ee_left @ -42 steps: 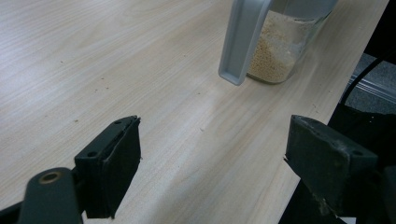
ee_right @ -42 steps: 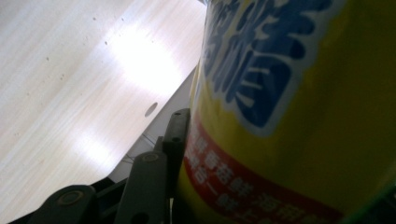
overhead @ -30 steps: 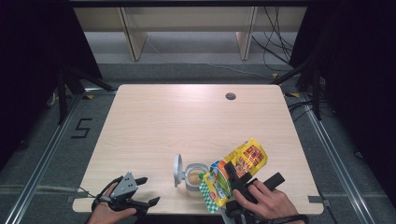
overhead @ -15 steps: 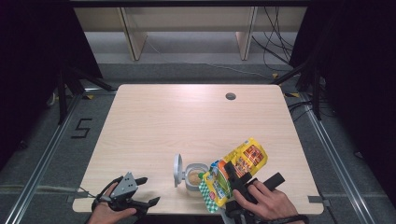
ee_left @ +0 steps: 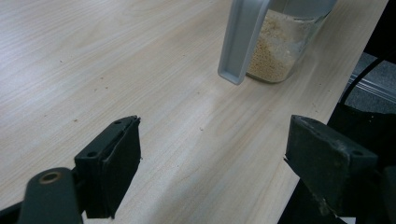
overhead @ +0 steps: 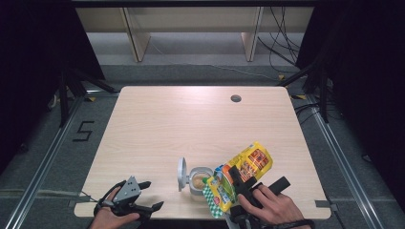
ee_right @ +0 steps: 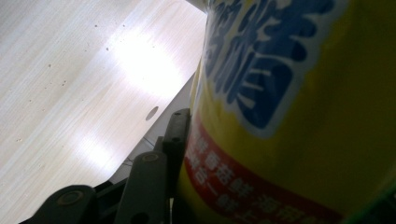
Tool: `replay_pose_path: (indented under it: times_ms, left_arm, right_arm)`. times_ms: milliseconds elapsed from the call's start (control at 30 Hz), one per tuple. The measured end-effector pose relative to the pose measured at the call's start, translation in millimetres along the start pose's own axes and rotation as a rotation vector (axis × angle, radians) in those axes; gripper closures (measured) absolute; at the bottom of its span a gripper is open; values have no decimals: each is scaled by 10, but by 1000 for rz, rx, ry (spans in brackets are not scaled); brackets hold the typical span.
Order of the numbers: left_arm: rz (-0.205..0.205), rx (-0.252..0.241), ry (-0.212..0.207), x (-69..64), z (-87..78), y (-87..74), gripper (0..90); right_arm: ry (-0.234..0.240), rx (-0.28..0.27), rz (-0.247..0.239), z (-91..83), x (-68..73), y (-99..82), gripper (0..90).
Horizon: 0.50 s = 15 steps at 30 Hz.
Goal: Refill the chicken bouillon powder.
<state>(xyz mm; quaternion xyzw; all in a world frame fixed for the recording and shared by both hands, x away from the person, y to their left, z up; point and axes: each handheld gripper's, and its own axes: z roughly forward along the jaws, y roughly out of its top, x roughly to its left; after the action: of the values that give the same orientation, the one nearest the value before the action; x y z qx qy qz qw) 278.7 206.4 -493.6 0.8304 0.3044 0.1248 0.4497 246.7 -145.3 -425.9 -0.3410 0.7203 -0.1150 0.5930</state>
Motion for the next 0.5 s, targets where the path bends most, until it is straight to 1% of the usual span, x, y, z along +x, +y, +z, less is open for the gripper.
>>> replay_pose_path:
  times_ms: [33, 67, 100, 133, 200, 233, 300, 333, 367, 400, 433, 500]
  left_arm:
    - [4, 1, 0, 3, -1, 1, 175]
    - [-4, -11, 0, -3, 7, 0, 175]
    - [20, -4, -1, 12, 0, 5, 175]
    - [25, 3, -1, 15, -5, 5, 175]
    - [25, 2, -2, 14, -4, 5, 175]
    - [10, -10, -3, 5, 5, 3, 175]
    - [12, -9, -2, 6, 4, 3, 175]
    - [21, -1, -2, 12, -2, 4, 175]
    - [11, -10, -2, 5, 5, 4, 175]
    - [16, -5, -1, 10, 2, 4, 175]
    - [23, 1, -2, 13, -3, 5, 175]
    - [15, -3, -3, 7, 0, 6, 175]
  right_arm:
    - [-2, 0, 3, -2, -1, -2, 643]
    - [-18, 2, 3, -7, 0, -4, 643]
    - [-18, 2, 2, -8, -1, -4, 644]
    - [-10, 2, 3, -7, -5, -6, 644]
    - [-4, -1, 6, -6, -6, -14, 643]
    - [-2, 1, 6, -6, -5, -16, 643]
    - [-4, 7, 2, -8, -7, -22, 643]
    - [-15, 9, 2, -12, -5, -25, 643]
    - [-15, 11, 2, -13, -6, -25, 643]
    - [-2, 9, 4, -9, -8, -25, 643]
    - [-3, 8, 2, -6, -5, -20, 644]
    - [-16, 14, -11, 7, 20, 1, 642]
